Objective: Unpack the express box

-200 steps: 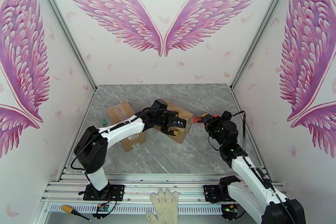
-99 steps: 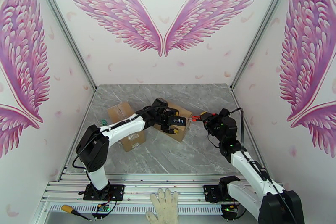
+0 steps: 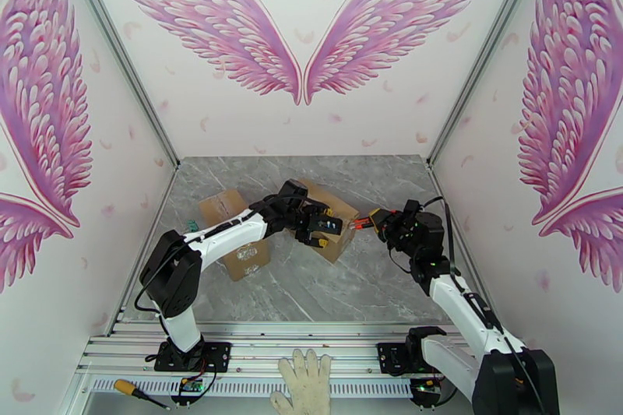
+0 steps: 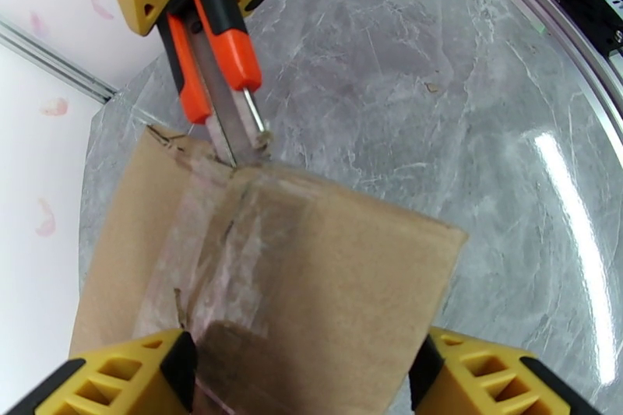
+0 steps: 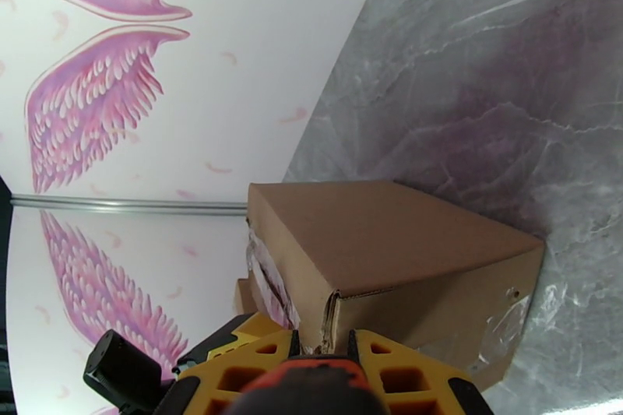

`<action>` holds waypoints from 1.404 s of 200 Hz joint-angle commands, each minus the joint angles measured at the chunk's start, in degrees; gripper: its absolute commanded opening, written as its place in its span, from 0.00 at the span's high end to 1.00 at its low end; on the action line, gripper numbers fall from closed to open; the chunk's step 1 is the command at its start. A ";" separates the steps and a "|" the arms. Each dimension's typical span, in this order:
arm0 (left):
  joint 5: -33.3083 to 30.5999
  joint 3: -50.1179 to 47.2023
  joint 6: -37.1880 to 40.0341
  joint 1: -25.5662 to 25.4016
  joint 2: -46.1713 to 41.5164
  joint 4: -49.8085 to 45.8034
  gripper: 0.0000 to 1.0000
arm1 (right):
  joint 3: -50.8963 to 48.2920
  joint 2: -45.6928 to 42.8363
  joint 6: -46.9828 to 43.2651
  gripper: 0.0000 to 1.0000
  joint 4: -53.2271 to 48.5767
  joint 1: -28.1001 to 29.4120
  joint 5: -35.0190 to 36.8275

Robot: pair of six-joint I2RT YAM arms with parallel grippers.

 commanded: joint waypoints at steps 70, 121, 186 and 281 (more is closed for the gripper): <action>-7.26 0.79 -1.08 5.62 2.38 6.87 0.27 | 6.88 1.71 -6.84 1.00 -14.22 -2.47 -28.08; -7.41 2.48 1.02 6.10 3.85 4.31 0.27 | 10.42 4.21 -11.99 1.00 -19.16 -3.92 -33.53; -7.38 4.14 3.35 7.24 4.97 2.63 0.24 | 12.51 8.57 -19.21 1.00 -24.72 -4.67 -38.61; -12.08 4.35 -4.75 2.89 4.73 8.67 0.17 | 6.68 3.75 -3.49 1.00 -10.17 -5.47 -31.41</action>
